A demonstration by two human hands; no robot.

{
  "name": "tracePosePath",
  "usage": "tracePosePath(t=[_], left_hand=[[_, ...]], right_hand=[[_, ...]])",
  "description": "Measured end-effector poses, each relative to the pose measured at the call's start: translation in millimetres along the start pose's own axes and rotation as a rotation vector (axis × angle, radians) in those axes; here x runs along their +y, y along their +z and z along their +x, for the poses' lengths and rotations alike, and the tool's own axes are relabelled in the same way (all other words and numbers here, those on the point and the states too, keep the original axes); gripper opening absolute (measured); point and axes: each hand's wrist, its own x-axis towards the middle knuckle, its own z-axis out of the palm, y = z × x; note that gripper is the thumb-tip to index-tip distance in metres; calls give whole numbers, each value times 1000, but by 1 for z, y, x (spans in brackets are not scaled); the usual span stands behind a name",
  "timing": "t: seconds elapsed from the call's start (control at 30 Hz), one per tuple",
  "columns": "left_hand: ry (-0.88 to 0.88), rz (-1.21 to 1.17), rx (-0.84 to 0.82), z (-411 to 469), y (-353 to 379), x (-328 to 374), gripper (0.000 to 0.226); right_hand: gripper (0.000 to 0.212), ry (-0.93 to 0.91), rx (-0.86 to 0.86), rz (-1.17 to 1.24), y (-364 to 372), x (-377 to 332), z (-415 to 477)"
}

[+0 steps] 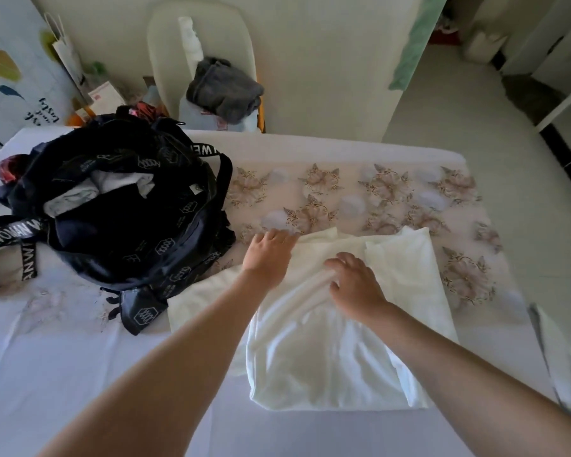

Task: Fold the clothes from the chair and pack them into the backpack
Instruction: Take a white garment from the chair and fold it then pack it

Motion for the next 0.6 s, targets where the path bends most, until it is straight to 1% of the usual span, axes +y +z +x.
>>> tracePosePath(t=[0.07, 0.13, 0.17, 0.23, 0.27, 0.33, 0.37, 0.43, 0.5, 0.53, 0.57, 0.6], left_hand=[[2, 76, -64, 17, 4, -14, 45], [2, 122, -56, 29, 6, -27, 32], [-18, 102, 1, 32, 6, -34, 26], [-138, -14, 148, 36, 6, -45, 20], [-201, -59, 152, 36, 7, -49, 21], [-275, -87, 128, 33, 12, -51, 39], [-281, -103, 148, 29, 13, -47, 46], [-231, -179, 239, 18, 11, -29, 46], [-63, -235, 264, -2, 14, -4, 39], [26, -255, 245, -16, 20, 7, 37], [79, -265, 207, -32, 30, 14, 38], [91, -261, 151, -50, 44, 16, 44]], right_hand=[[51, 33, 3, -2, -1, 1, 13], [55, 70, -3, 0, 0, 3, 22], [58, 81, -6, 2, 1, 3, 25], [63, 77, -6, -16, 5, 4, 28], [66, 66, -9, -43, 8, 5, 30], [70, 54, -35, -105, 13, 4, 34], [71, 54, -40, -131, 16, 3, 36], [72, 14, 3, -156, 20, -3, 39], [72, -74, 34, -157, 25, -11, 37], [72, -115, 9, -167, 28, -15, 35], [72, -142, -39, -183, 31, -20, 32], [73, -146, -104, -206, 34, -24, 30]])
